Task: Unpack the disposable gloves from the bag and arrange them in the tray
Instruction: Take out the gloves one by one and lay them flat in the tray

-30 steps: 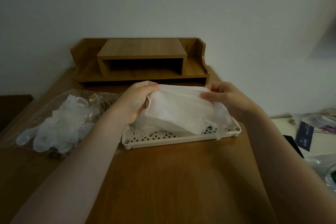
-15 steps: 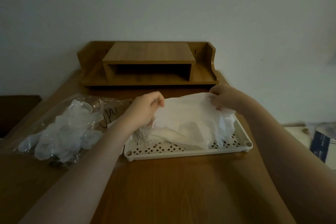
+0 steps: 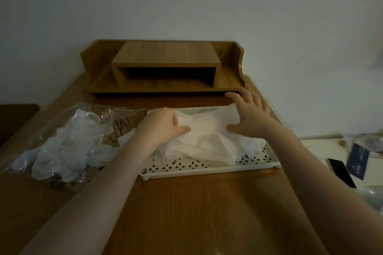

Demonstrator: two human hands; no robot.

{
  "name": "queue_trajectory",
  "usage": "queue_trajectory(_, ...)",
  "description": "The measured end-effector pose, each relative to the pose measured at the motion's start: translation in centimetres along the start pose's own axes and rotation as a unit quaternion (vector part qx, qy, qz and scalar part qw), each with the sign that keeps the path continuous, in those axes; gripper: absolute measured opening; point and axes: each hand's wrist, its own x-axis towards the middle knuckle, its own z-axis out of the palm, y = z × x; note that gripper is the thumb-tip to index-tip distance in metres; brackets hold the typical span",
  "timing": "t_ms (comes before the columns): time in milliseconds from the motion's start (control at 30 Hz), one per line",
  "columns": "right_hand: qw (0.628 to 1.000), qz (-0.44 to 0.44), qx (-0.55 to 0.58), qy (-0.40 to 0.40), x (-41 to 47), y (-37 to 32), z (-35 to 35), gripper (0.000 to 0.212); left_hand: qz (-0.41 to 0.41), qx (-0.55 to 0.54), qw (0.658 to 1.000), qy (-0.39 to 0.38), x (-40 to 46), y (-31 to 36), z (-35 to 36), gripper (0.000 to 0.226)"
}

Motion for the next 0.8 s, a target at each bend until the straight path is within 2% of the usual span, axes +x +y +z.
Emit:
queue_trajectory(67, 0.998, 0.011, -0.032, -0.050, -0.3, 0.1, 0.2, 0.088, 0.001, 0.033, 0.999, 0.005, -0.2, -0.2, 0.4, 0.046)
queue_trajectory(133, 0.998, 0.021, -0.028, -0.051, -0.3, 0.4, -0.1, 0.085, 0.009, 0.056, 0.998, 0.004, -0.3, -0.3, 0.6, 0.056)
queue_trajectory(333, 0.993, 0.096, -0.013, 0.071, -0.5, 1.7, 0.0, 0.052, 0.013, 0.105, 0.994, -0.004, -0.9, -0.6, 0.9, 0.093)
queue_trajectory(400, 0.988, 0.041, 0.061, 0.134, -1.3, 1.2, 0.2, 0.036, 0.014, 0.105, 0.994, 0.000, -1.1, -0.7, 1.2, 0.095)
queue_trajectory(467, 0.987, -0.083, 0.074, 0.113, -2.4, 0.3, 0.3, 0.029, 0.013, 0.116, 0.993, 0.004, -1.4, -0.6, 1.4, 0.095)
queue_trajectory(533, 0.986, -0.150, 0.001, 0.066, -3.0, -0.2, 0.7, 0.032, 0.019, 0.148, 0.989, 0.020, -1.7, -0.4, 1.3, 0.093)
queue_trajectory(600, 0.989, -0.136, -0.037, 0.036, -3.2, 0.1, 1.1, 0.035, 0.032, 0.189, 0.980, 0.046, -2.0, 0.0, 1.3, 0.088)
queue_trajectory(667, 0.994, -0.111, -0.020, 0.011, -3.1, 0.7, 1.3, 0.037, 0.056, 0.212, 0.974, 0.056, -2.0, 0.2, 1.5, 0.075)
queue_trajectory(733, 0.995, -0.095, 0.001, -0.005, -3.0, 1.2, 1.2, 0.035, 0.084, 0.225, 0.970, 0.036, -1.9, 0.3, 1.8, 0.059)
queue_trajectory(800, 0.996, -0.086, 0.010, 0.013, -2.8, 1.5, 1.1, 0.032, 0.092, 0.238, 0.967, 0.014, -1.6, 0.0, 2.2, 0.054)
